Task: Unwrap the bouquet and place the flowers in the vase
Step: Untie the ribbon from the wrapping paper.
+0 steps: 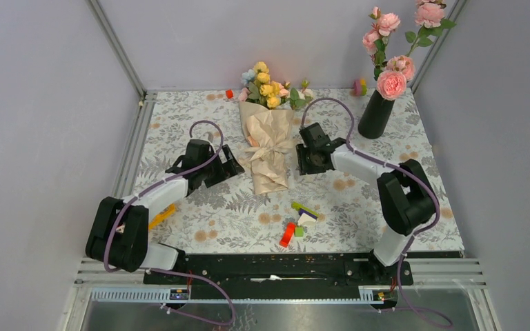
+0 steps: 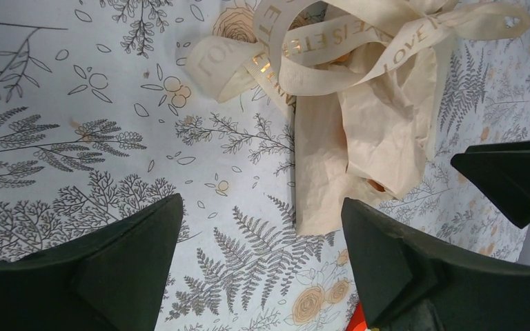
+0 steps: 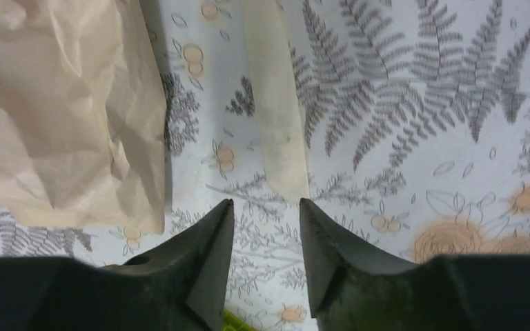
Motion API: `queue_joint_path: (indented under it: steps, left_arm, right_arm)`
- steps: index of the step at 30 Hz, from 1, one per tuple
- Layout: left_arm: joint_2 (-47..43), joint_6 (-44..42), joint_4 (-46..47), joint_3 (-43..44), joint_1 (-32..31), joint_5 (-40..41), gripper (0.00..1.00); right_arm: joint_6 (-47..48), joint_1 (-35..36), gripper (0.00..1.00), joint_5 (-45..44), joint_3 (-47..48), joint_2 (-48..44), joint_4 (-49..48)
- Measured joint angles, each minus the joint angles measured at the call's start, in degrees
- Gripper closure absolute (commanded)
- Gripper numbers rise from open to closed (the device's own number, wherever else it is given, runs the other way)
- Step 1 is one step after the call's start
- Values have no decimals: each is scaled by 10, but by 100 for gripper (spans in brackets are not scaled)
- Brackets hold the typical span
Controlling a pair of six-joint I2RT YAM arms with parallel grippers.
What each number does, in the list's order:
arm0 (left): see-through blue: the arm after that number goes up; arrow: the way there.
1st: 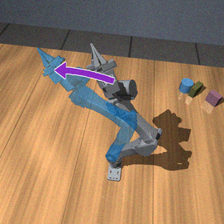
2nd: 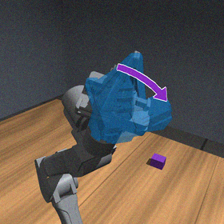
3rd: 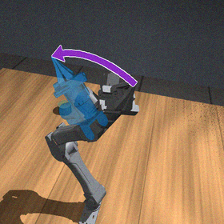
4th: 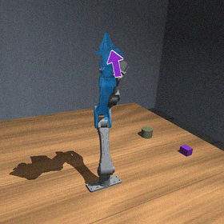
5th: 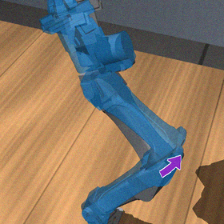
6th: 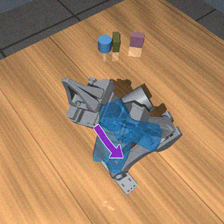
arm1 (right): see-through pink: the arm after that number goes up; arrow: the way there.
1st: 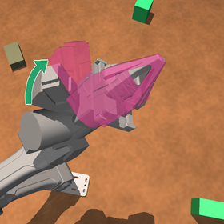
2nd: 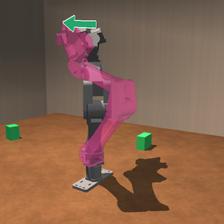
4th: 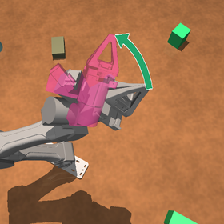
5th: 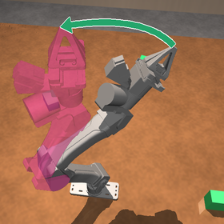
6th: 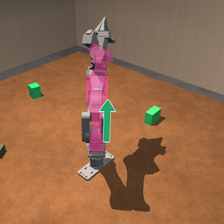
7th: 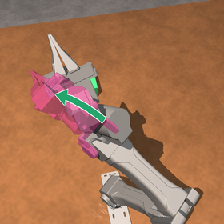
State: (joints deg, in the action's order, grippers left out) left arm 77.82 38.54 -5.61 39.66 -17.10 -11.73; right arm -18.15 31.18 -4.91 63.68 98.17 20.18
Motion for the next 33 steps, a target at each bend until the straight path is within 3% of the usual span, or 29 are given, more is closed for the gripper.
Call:
queue_joint_path:
  steps: [8,15,28,33]
  left_arm:
    - [33,16,28,0,-2,-2,11]
    - [41,24,35,9,-2,0,20]
    - [49,29,41,27,-2,6,25]
    - [49,33,41,27,-2,10,26]
  right_arm:
    - [33,-3,41,0,84,82,-15]
    - [52,-15,37,1,135,142,-29]
    - [65,-24,51,1,183,200,-29]
    - [65,-24,64,9,187,203,-29]
